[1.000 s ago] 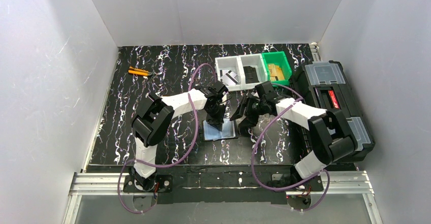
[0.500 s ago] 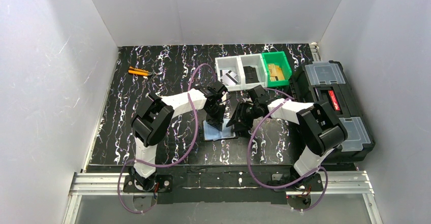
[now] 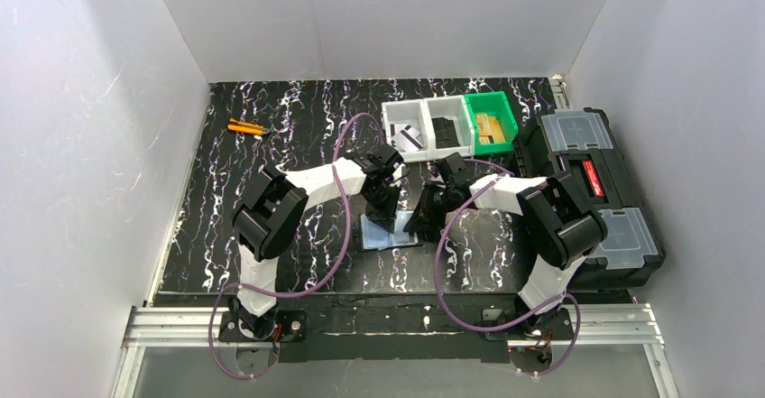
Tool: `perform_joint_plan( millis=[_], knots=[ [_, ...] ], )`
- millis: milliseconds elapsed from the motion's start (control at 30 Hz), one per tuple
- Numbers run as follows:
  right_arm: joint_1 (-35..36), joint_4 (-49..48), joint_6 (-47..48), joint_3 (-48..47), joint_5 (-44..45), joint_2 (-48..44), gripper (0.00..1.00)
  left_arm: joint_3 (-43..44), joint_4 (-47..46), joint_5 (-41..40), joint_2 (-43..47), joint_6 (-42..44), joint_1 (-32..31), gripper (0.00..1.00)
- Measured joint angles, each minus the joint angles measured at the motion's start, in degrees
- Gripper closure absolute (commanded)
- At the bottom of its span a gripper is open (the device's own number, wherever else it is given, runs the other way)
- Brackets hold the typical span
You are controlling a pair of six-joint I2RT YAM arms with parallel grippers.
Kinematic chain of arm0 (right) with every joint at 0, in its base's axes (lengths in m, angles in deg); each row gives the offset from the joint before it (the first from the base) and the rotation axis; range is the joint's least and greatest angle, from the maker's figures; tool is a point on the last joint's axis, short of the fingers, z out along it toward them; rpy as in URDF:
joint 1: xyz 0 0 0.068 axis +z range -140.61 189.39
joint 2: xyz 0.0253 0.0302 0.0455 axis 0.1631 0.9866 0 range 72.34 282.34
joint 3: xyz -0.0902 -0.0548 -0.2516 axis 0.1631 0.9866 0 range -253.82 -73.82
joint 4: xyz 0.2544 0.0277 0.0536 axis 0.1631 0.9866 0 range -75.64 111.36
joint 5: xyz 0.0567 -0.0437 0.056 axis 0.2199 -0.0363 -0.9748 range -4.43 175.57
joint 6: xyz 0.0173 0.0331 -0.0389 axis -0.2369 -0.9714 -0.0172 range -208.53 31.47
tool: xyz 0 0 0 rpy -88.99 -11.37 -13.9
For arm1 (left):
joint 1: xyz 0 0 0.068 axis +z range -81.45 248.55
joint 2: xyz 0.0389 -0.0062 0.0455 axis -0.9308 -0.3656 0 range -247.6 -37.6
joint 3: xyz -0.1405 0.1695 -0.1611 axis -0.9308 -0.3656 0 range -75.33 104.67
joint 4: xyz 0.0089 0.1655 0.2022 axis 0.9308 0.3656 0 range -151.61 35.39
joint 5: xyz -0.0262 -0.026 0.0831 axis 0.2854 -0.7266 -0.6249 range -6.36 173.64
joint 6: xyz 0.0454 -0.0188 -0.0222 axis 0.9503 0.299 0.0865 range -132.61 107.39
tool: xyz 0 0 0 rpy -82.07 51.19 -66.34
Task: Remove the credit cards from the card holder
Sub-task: Remove the credit card from the card holder.
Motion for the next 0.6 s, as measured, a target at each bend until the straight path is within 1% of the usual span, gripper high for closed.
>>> perform_joint_plan(
  millis=[100,200,367,500,567,600],
  knots=[
    [0.00,0.04,0.07,-0.26,-0.13,0.09,0.97,0.00,0.22,0.33,0.02,0.50,0.24,0.81],
    [0.00,0.11,0.17,-0.68,-0.15,0.09,0.99,0.00,1.25,0.39,0.68,0.90,0.76,0.71],
    [0.17,0.35,0.59,-1.33,-0.13,0.09,0.99,0.02,5.92,-2.16,3.89,1.01,2.27,0.64],
    [0.76,1.44,1.27,-2.75,0.20,0.07,0.99,0.02,8.72,-4.66,9.07,1.01,4.07,0.64],
    [1.40,1.99,1.49,-3.93,0.35,0.07,0.94,-0.02,9.55,-5.77,11.78,0.98,4.94,0.64],
    [1.75,2.12,1.53,-4.61,0.44,0.07,0.90,-0.13,9.90,-6.14,13.11,0.98,5.33,0.64]
  ],
)
